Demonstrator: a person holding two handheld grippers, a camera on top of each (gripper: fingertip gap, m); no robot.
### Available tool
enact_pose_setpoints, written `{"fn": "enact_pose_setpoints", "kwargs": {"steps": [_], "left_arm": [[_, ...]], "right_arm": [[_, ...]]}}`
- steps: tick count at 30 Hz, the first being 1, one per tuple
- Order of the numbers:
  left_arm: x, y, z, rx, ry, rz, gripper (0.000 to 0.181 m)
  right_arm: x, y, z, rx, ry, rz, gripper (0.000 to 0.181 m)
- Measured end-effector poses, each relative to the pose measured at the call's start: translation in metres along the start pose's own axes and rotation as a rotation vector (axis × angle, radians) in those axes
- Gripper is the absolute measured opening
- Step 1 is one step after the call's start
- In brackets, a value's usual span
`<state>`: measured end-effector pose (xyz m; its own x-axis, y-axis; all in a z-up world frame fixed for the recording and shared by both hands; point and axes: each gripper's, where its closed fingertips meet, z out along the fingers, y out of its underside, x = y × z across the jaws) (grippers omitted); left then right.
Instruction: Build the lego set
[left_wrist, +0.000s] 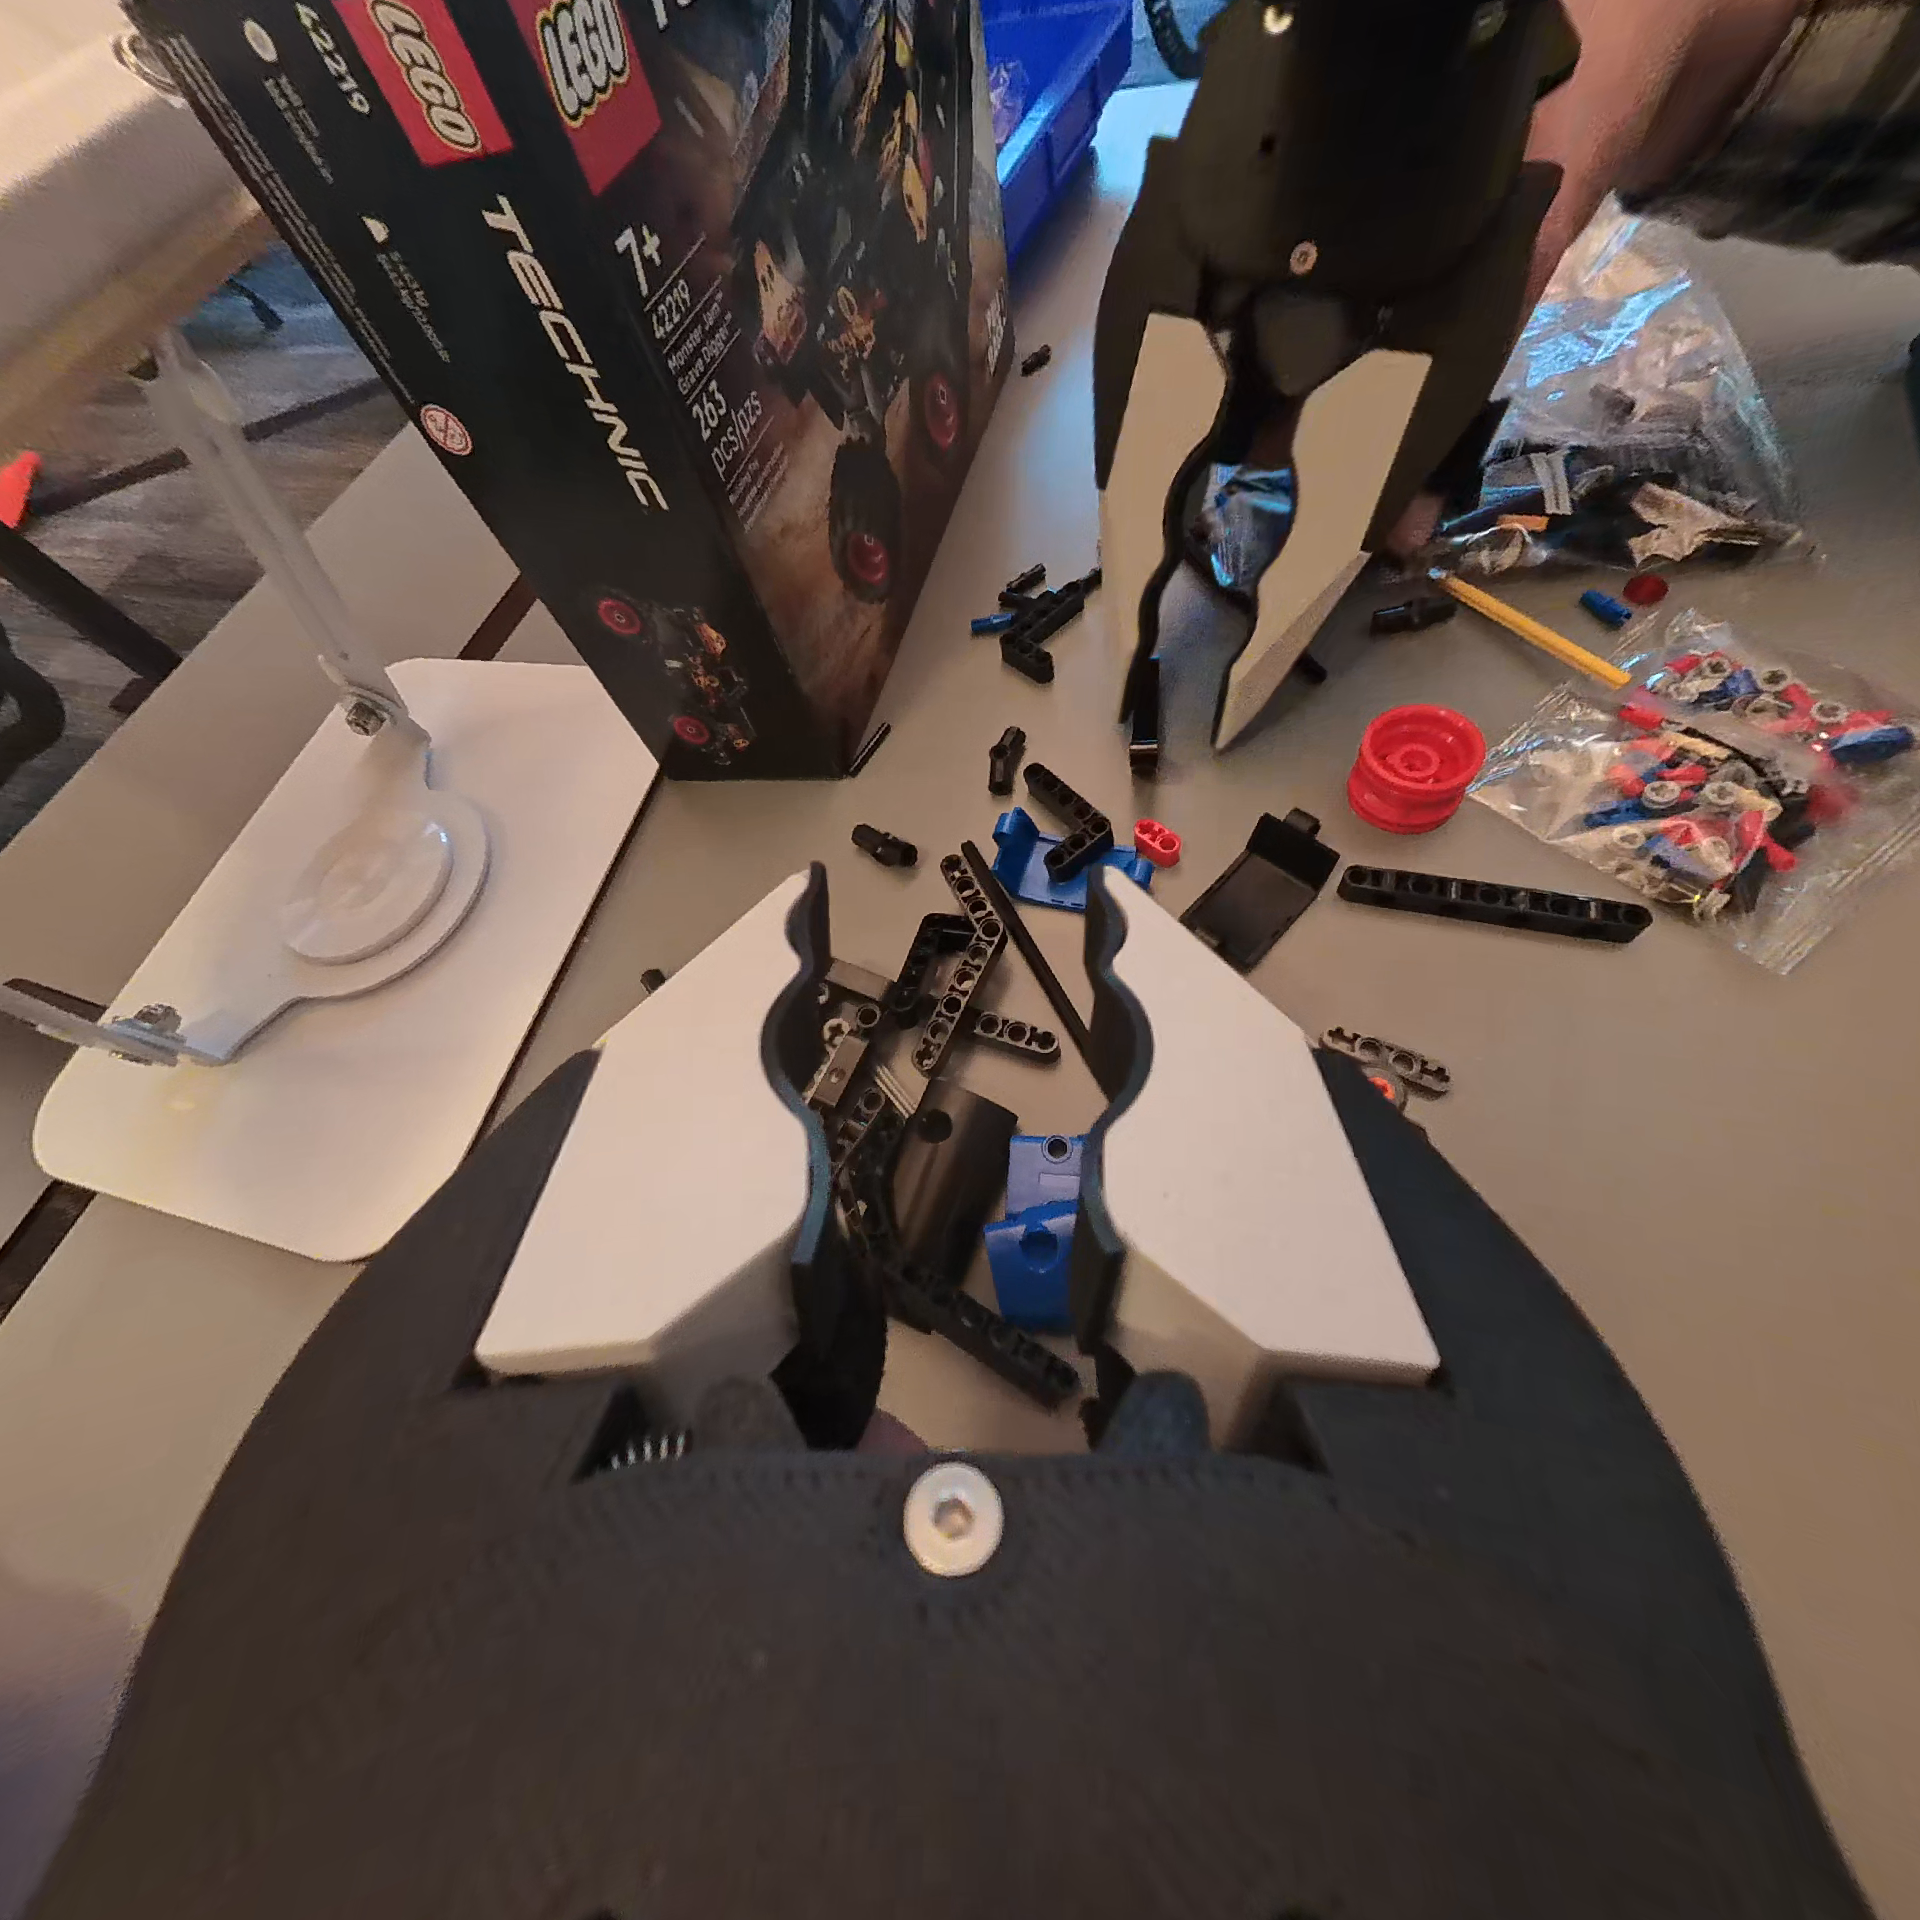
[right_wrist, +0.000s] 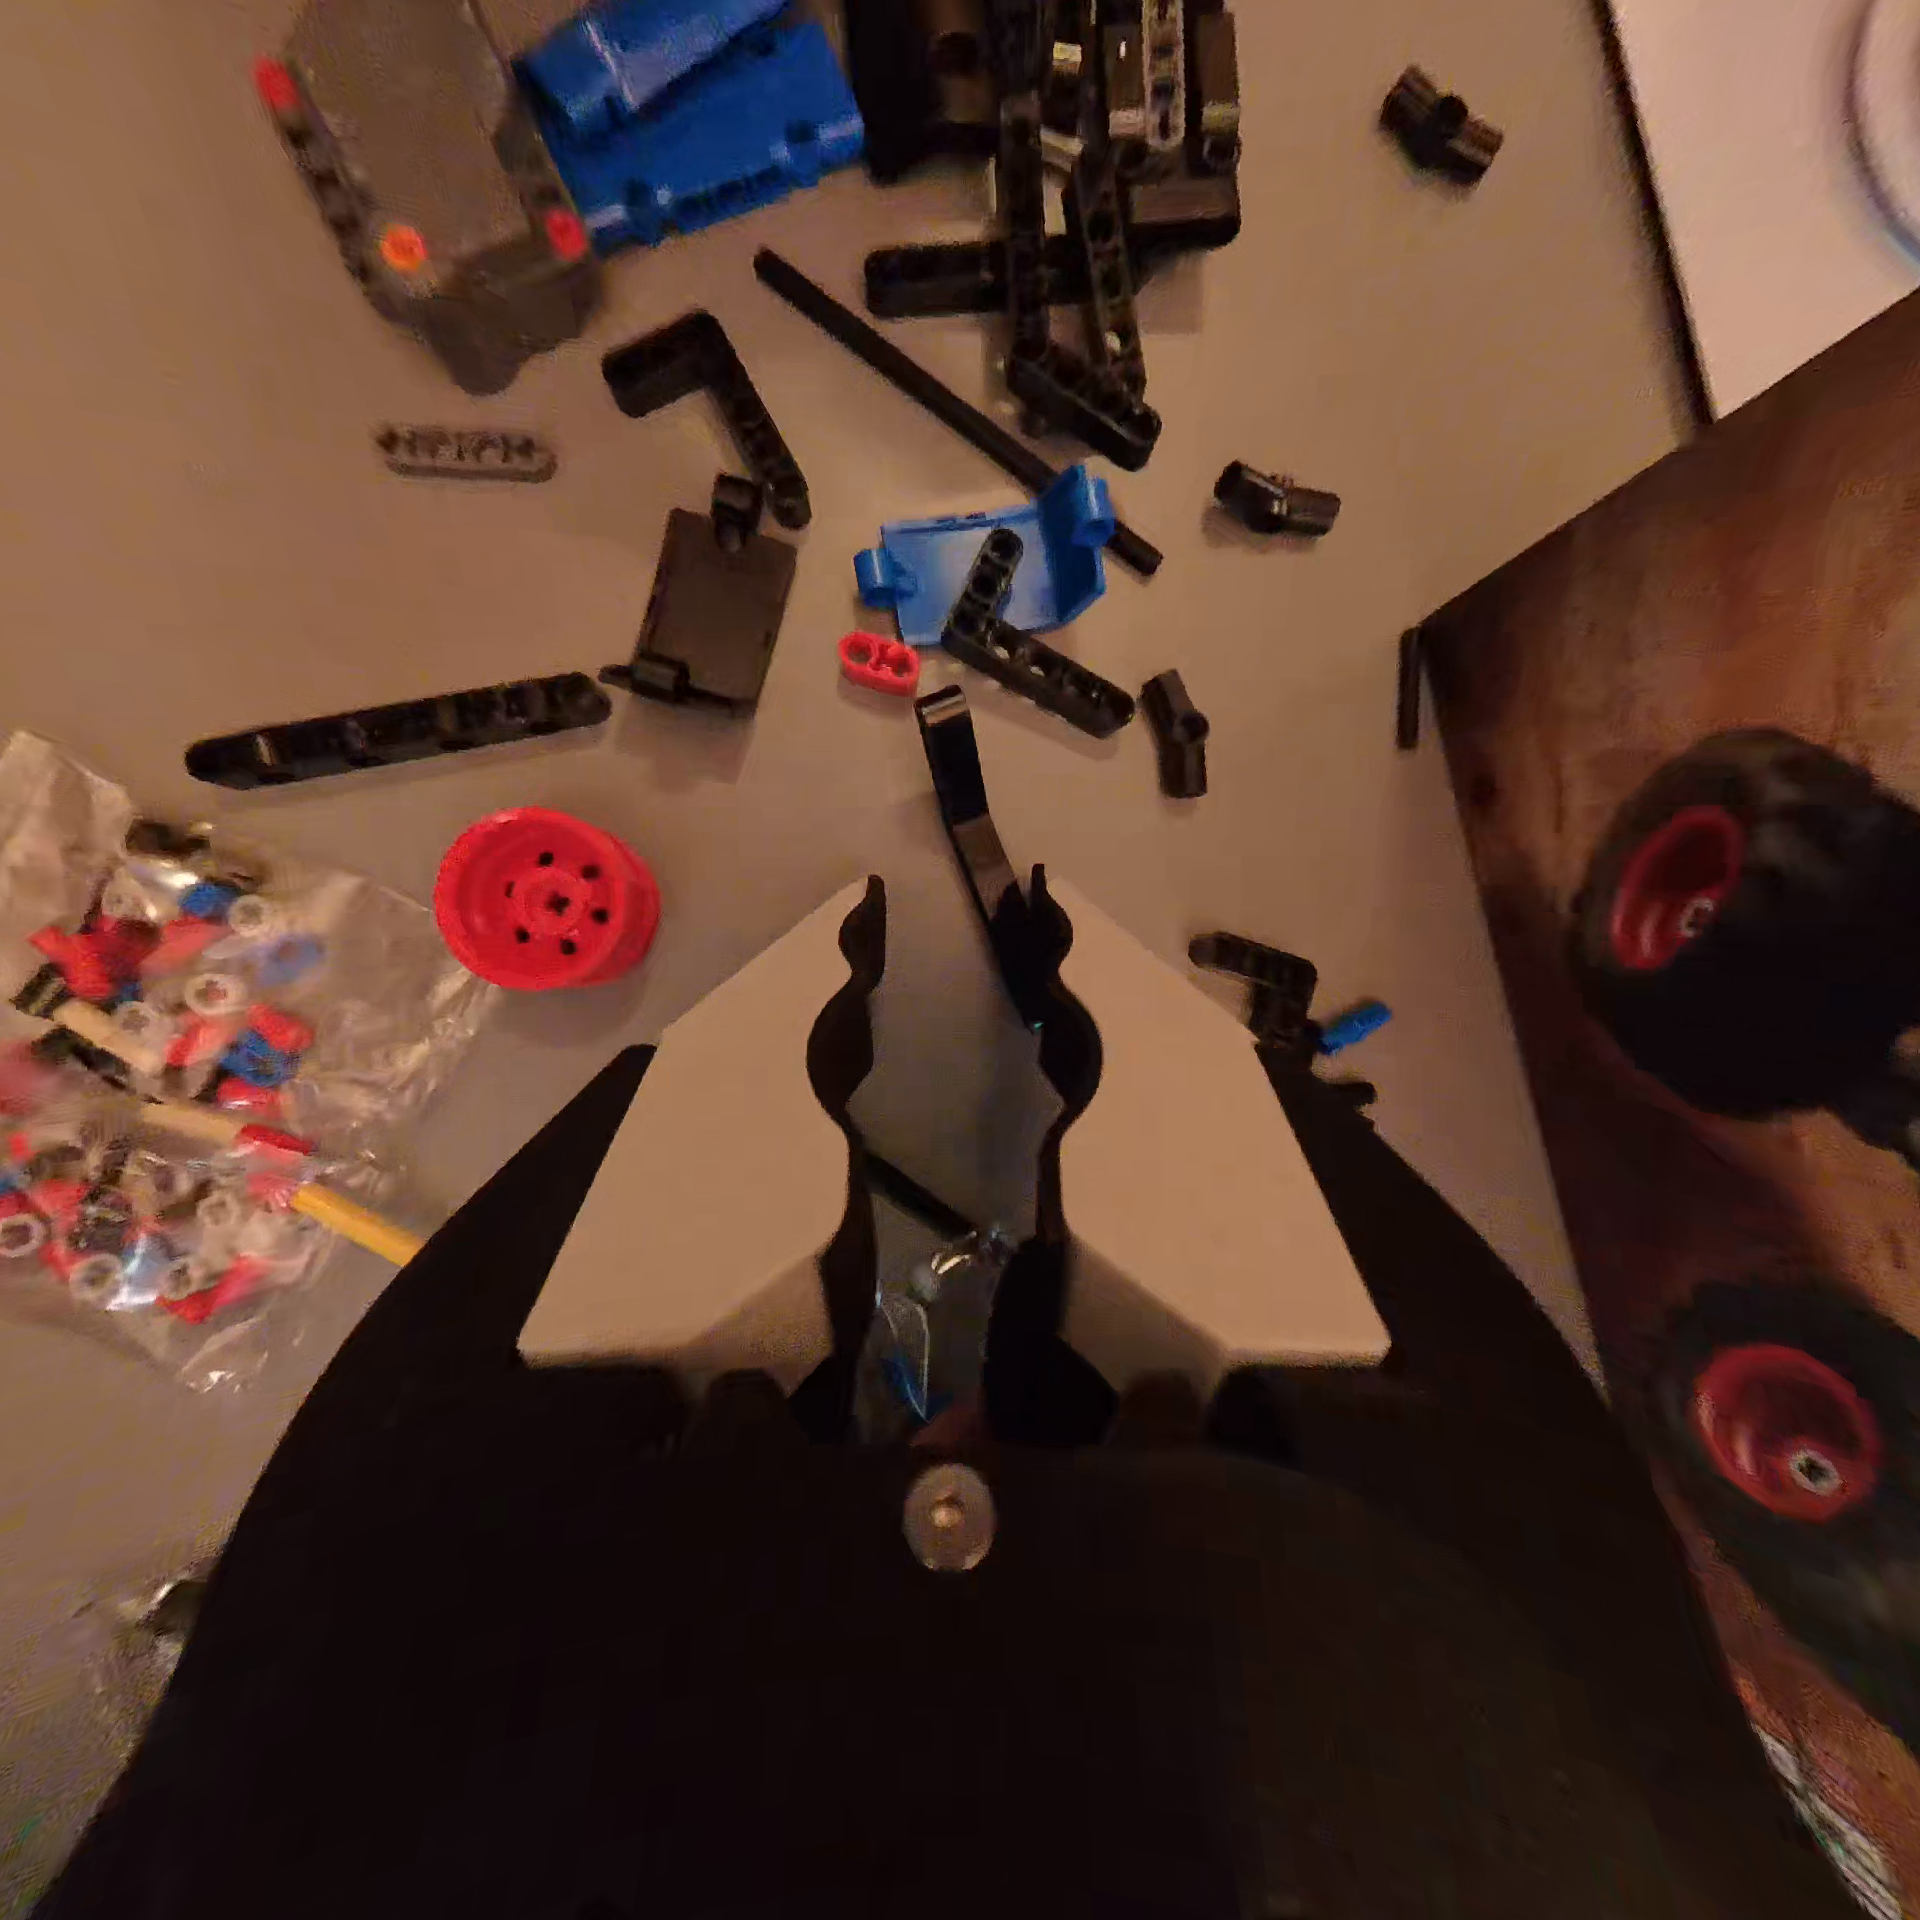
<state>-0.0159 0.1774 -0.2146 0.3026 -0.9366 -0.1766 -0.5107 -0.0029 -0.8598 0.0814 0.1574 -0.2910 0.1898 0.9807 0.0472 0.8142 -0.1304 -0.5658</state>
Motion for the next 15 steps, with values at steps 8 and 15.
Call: {"fn": "enact_pose_setpoints", "kwargs": {"steps": [8, 15], "left_arm": [[0.002, -0.002, 0.000, -0.005, -0.004, 0.012, 0.047], [0.001, -0.045, -0.029, 0.034, -0.037, -0.135, 0.048]], "right_arm": [[-0.001, -0.006, -0.009, 0.032, 0.023, 0.022, 0.005], [-0.036, -0.065, -0.066, 0.176, 0.405, -0.246, 0.006]]}}
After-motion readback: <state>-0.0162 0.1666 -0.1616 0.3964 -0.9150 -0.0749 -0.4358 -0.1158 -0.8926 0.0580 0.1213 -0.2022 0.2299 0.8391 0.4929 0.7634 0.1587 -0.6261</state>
